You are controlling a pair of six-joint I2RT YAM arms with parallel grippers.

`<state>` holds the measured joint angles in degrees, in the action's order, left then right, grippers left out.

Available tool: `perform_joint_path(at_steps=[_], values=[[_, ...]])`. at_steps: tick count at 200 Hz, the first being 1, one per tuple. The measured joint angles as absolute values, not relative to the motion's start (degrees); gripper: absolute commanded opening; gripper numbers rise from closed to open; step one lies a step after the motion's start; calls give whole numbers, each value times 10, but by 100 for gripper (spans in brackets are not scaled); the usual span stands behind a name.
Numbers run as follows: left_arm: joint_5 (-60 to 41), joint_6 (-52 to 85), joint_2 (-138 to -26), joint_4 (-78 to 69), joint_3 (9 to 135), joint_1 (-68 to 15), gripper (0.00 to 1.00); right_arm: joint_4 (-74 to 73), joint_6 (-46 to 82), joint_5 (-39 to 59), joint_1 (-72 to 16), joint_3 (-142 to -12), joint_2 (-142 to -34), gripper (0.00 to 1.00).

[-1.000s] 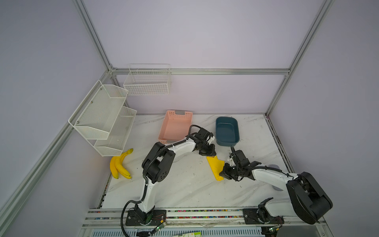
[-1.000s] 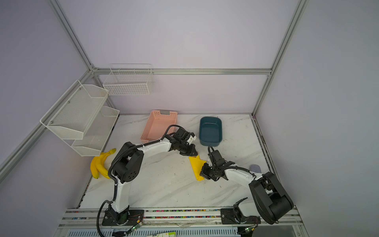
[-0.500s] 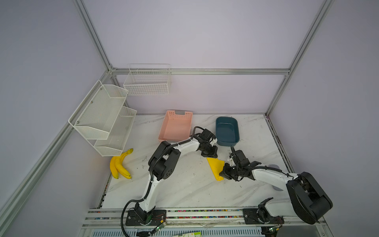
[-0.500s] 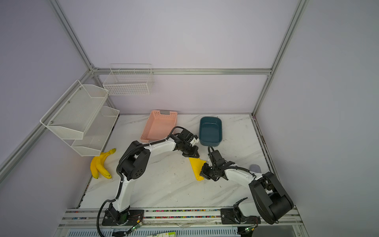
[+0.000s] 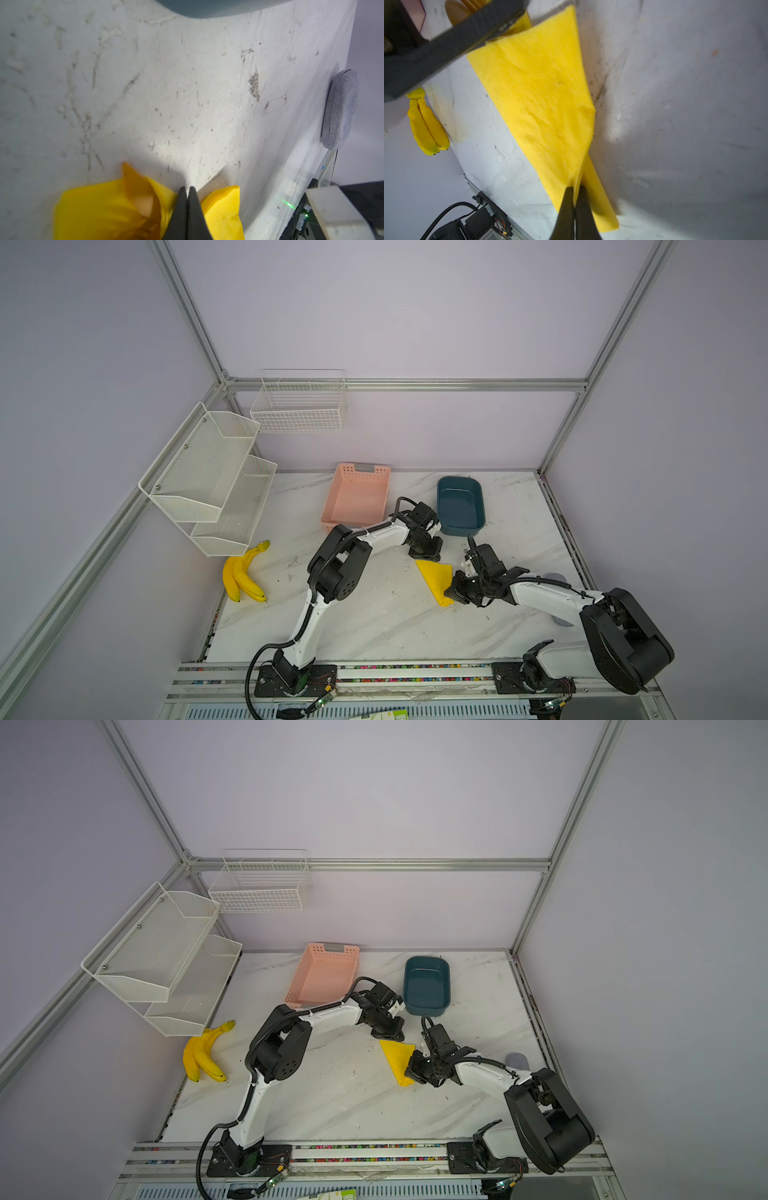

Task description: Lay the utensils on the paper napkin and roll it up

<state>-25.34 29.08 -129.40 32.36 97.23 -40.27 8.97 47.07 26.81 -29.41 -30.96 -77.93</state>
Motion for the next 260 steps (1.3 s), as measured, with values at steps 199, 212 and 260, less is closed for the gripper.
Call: perform_joint_path(at_steps=[199,212,260], values=[[-233,274,-1293,331,974,-405,1,135,524,247,-296,-247,-673,0],[-233,274,-1293,331,974,-405,1,128,528,246,-296,-239,-672,0],[-217,272,-1285,341,974,-406,10,99,537,249,-299,-223,-671,0]])
